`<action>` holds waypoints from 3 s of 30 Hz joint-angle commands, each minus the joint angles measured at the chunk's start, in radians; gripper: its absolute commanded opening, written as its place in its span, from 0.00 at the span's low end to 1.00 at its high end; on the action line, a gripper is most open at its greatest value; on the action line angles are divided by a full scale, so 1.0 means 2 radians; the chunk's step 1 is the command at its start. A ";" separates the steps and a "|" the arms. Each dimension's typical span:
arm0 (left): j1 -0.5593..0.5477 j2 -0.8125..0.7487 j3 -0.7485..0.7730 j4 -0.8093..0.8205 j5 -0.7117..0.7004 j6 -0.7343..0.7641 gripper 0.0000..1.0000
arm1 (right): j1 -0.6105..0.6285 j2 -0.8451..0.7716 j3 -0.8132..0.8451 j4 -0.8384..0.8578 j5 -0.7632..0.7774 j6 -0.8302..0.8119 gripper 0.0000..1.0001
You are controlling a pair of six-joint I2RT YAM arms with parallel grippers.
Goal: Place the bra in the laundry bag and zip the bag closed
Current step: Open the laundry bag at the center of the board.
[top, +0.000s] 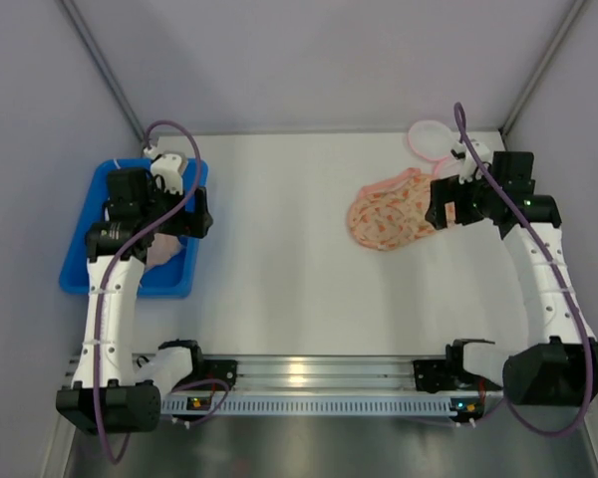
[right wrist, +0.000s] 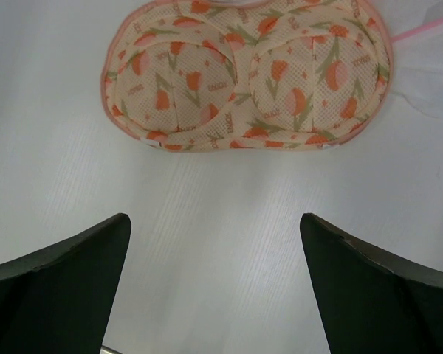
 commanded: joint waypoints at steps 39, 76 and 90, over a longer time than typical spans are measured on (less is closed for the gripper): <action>0.000 0.046 0.032 0.006 0.060 -0.016 0.98 | 0.359 0.333 0.108 -0.039 -0.019 -0.245 0.77; 0.003 0.071 0.029 0.033 -0.027 -0.102 0.98 | 0.346 0.516 0.241 0.089 0.087 0.177 0.43; 0.004 0.076 0.030 0.033 -0.018 -0.098 0.98 | 0.345 0.477 0.295 0.075 0.077 0.120 0.00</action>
